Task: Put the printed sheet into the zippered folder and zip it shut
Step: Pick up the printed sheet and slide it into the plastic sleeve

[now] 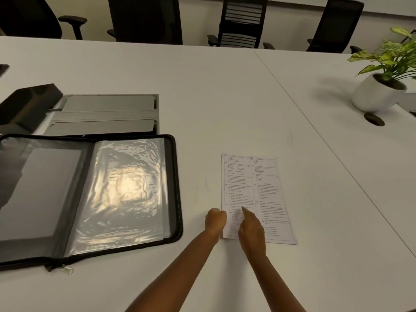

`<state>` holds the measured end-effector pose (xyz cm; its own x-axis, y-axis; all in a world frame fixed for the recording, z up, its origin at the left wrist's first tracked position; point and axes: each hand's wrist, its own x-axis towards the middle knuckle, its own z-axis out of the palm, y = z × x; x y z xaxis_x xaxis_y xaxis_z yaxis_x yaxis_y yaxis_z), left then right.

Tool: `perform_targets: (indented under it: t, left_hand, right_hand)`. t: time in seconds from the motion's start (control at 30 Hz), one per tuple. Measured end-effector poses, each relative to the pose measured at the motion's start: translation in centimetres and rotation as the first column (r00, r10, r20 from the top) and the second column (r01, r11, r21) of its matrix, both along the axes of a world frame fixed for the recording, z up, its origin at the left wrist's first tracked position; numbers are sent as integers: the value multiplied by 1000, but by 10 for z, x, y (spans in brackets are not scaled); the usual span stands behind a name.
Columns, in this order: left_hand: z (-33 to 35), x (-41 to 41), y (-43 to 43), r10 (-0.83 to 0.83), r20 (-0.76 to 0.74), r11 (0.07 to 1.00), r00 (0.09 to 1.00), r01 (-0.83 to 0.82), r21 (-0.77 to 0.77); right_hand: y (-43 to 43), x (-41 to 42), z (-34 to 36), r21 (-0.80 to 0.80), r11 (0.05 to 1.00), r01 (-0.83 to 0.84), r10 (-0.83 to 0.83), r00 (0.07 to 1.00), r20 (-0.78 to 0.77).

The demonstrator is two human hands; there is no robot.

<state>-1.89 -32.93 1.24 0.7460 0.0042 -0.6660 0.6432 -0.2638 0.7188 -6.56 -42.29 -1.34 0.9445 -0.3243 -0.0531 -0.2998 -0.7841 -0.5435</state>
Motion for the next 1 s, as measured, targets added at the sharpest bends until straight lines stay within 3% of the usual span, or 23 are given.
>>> perform_targets:
  t: [0.1,0.3,0.47,0.6,0.8,1.0]
  left_hand:
    - [-5,3,-4,8,-6,1000,1000,-8,-27]
    - [-10,6,-11,-23,-13,994,1000,24,106]
    - [-8,5,-17,-2,49,1000,999,1,17]
    - [-9,5,-18,26,4,998,1000,-26,-60]
    - [-13,1,-10,-156,116,978,981,137,155]
    - [-14,2,-5,-93,107,996,990,91,22]
  right_hand:
    - [-4,3,1,38,999,38,-37,999,-9]
    - [-6,3,-2,54,997,52,-53,998,19]
    - [-5,3,-3,60,996,69,-71,997,31]
    - [-4,3,-1,57,996,68,-70,997,42]
    - [-5,2,1,34,998,53,-55,997,45]
    - [-11,7,5,32,999,23,-24,999,28]
